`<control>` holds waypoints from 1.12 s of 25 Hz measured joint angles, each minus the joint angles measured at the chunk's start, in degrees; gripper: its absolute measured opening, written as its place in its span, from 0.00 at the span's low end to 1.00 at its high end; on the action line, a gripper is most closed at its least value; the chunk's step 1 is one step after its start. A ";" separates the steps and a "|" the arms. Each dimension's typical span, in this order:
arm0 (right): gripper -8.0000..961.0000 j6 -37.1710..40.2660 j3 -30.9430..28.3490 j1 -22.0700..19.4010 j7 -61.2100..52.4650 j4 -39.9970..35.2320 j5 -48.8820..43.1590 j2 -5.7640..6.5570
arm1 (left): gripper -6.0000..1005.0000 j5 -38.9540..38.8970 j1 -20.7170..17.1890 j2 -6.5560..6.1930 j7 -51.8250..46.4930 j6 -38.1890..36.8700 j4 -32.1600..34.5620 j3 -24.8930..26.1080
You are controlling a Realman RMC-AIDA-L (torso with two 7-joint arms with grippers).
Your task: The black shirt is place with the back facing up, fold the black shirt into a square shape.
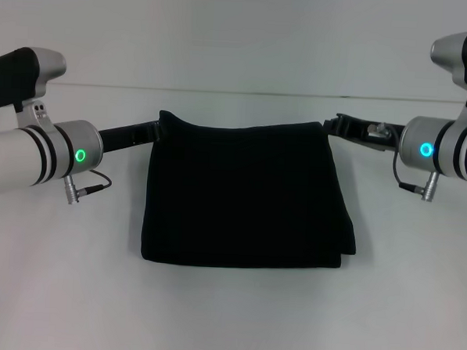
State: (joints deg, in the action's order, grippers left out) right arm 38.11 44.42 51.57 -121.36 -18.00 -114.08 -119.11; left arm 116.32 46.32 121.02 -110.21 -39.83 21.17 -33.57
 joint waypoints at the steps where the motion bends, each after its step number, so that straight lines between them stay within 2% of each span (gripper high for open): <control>1: 0.03 -0.08 -0.06 -0.16 -0.15 0.08 0.00 -0.09 | 0.04 -0.01 0.00 0.00 0.00 0.01 0.00 0.00; 7: 0.05 0.03 -0.45 -1.73 0.06 -0.13 0.11 -0.60 | 0.04 -0.07 0.04 0.00 0.00 0.11 0.02 0.07; 10: 0.12 -0.86 -1.08 -3.22 1.21 -0.60 1.45 -0.70 | 0.05 -0.12 0.05 0.00 0.00 0.14 0.02 0.08; 13: 0.20 0.11 -1.58 -5.65 4.97 -1.94 6.99 -0.58 | 0.05 -0.20 0.01 0.00 0.00 0.19 0.02 0.09; 17: 0.29 3.66 -1.61 -8.20 8.53 -3.34 11.60 0.16 | 0.05 -0.23 -0.03 0.01 0.00 0.20 0.05 0.09; 28: 0.75 5.01 -1.62 -9.19 11.02 -3.42 12.06 0.56 | 0.05 -0.30 1.36 -0.39 -0.18 0.82 0.11 -0.23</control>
State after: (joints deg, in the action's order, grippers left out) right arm 43.12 42.80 42.38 -110.35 -21.42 -102.02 -118.55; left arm 116.02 47.67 120.63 -110.39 -39.01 21.28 -33.80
